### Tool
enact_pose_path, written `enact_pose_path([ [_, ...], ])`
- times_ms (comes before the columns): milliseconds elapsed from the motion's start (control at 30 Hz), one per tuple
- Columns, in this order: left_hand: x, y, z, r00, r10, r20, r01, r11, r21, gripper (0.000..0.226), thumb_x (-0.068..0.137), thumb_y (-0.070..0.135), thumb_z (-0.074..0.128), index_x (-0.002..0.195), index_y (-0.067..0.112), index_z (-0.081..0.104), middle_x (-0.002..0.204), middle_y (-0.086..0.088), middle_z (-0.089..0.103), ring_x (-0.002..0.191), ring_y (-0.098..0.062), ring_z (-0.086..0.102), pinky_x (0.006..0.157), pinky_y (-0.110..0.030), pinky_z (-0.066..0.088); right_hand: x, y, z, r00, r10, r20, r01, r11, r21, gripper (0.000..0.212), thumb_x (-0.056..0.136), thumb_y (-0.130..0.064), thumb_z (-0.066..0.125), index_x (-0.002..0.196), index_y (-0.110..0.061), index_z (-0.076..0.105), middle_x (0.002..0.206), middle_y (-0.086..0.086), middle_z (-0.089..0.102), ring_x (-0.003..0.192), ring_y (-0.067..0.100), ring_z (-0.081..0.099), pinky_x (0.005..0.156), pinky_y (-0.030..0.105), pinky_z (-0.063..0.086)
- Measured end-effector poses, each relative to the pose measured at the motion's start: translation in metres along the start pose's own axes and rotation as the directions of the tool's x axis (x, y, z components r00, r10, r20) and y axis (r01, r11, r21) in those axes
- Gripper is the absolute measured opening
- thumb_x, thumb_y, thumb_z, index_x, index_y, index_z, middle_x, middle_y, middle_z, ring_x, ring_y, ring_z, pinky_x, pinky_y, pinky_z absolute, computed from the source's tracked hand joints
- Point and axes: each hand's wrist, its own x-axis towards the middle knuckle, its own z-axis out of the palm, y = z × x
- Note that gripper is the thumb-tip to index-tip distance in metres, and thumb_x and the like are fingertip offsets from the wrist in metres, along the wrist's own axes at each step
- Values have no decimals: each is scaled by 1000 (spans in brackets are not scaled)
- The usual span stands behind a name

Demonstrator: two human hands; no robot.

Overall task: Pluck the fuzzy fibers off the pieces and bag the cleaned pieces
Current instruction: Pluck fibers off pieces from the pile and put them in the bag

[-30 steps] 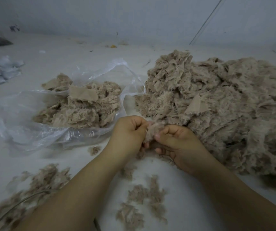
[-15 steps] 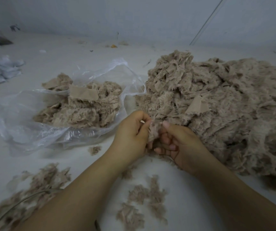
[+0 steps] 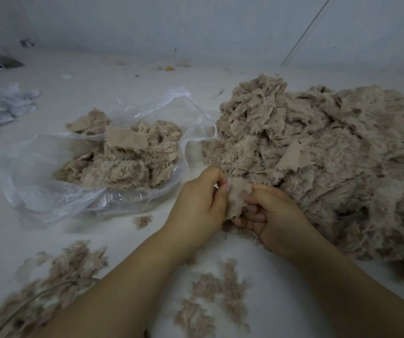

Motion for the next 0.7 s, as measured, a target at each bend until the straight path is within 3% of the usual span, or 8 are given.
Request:
enact_pose_path([
  [67, 0, 2, 0, 1000, -9, 9, 9, 1000, -5, 24, 99, 19, 51, 79, 31, 46, 60, 10, 58, 45, -7, 48, 42, -18, 34, -1, 0, -1, 1000, -10, 19, 10, 1000, 8, 18, 96, -17, 55, 84, -3, 55, 50, -2, 47, 41, 6, 51, 58, 32, 57],
  [133, -1, 4, 0, 998, -44, 34, 46, 997, -68, 22, 99, 19, 51, 80, 28, 48, 61, -2, 59, 42, -10, 47, 41, -27, 37, -3, -1, 1, 997, -14, 73, 18, 998, -60, 20, 89, -22, 65, 85, -3, 71, 63, 5, 66, 56, 14, 66, 58, 30, 57],
  [200, 0, 6, 0, 992, -120, 36, 124, 982, -141, 21, 99, 18, 51, 79, 24, 50, 56, -4, 57, 41, -11, 47, 39, -29, 37, -4, -2, 2, 996, -24, 84, 34, 992, -124, 17, 87, -13, 62, 85, -10, 79, 80, 13, 74, 70, 21, 72, 62, 29, 59],
  [267, 2, 5, -1, 969, -241, 43, 245, 940, -236, 22, 99, 18, 52, 77, 20, 52, 50, 3, 54, 38, -9, 47, 37, -26, 38, -4, -1, 2, 999, -22, 42, 26, 993, -111, 25, 89, -2, 58, 84, -11, 80, 84, 16, 75, 72, 22, 73, 62, 28, 59],
  [333, 3, 5, -2, 940, -326, 98, 340, 889, -305, 21, 97, 26, 55, 77, 18, 53, 51, 5, 54, 39, -10, 46, 37, -27, 38, -4, 1, 2, 999, -33, 29, 36, 991, -127, 24, 91, -3, 58, 84, -9, 80, 83, 17, 75, 70, 21, 72, 59, 26, 58],
  [400, 3, 6, -2, 940, -309, 144, 339, 893, -296, 24, 92, 35, 63, 78, 17, 54, 52, 6, 56, 40, -7, 44, 39, -23, 35, -5, 1, 4, 997, -47, 59, 56, 984, -171, 16, 87, -16, 66, 86, -7, 79, 81, 17, 74, 67, 20, 71, 57, 23, 56],
  [533, 7, 1, -2, 932, -350, 91, 355, 837, -417, 32, 97, 17, 59, 65, 14, 56, 50, 1, 53, 40, -8, 44, 41, -19, 34, -6, 0, 4, 998, -23, 55, 31, 989, -142, 18, 76, -25, 67, 76, -12, 80, 78, 13, 75, 65, 16, 71, 56, 22, 56],
  [700, 7, 0, -9, 901, -403, 160, 424, 739, -524, 41, 99, 20, 55, 59, 16, 53, 38, -6, 43, 29, -16, 29, 34, -15, 24, -2, 0, 3, 999, -5, -51, 0, 995, -97, 29, 80, -33, 61, 69, -10, 73, 61, 6, 65, 60, 19, 67, 53, 26, 56],
])
